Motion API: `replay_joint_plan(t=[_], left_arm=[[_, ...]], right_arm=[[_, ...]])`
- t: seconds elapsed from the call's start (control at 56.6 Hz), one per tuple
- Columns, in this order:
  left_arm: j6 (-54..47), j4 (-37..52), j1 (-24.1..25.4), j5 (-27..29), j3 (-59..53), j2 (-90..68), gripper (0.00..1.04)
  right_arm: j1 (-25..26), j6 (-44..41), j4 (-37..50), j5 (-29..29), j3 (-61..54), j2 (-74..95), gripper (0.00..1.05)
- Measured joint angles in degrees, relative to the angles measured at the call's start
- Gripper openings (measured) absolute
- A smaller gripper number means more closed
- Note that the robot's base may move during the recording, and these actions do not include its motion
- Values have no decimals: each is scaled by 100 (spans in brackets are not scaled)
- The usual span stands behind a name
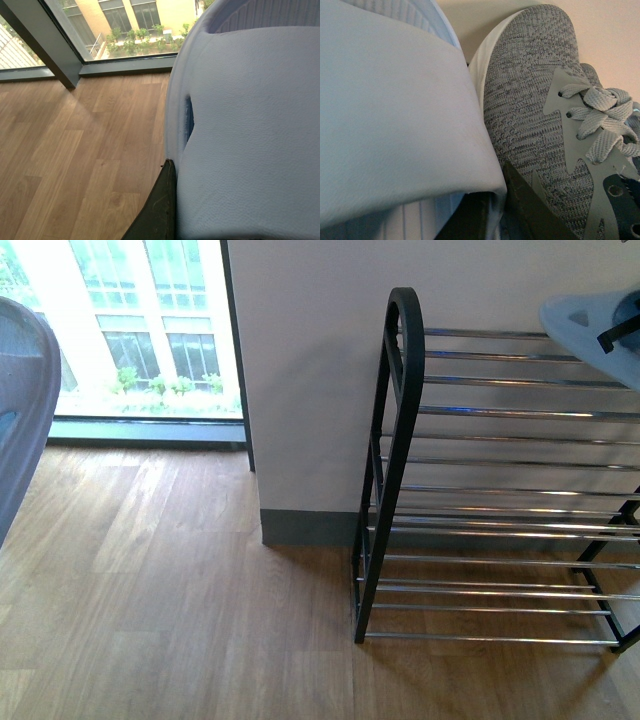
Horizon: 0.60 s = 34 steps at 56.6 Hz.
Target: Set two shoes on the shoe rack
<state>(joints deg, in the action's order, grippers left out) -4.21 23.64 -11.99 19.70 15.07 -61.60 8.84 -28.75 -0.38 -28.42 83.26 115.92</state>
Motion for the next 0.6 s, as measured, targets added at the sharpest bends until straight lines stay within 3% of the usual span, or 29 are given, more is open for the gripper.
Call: replay_joint_plan(t=[0.106, 0.336, 0.442, 0.495, 0.601], left_arm=[[0, 0, 0, 0, 0, 0, 2], [0, 0, 0, 0, 0, 2, 2], [0, 0, 0, 0, 0, 0, 2], [0, 0, 0, 0, 0, 2, 2], [0, 0, 0, 0, 0, 0, 2]], right_arm=[[66, -50, 155, 94, -28, -4, 29], [118, 37, 444, 960, -951, -1029, 77], [142, 101, 492, 1290, -1375, -1556, 92], [160, 151, 529, 1447, -1578, -1784, 97], [205, 498, 658, 2039, -2284, -2555, 95]])
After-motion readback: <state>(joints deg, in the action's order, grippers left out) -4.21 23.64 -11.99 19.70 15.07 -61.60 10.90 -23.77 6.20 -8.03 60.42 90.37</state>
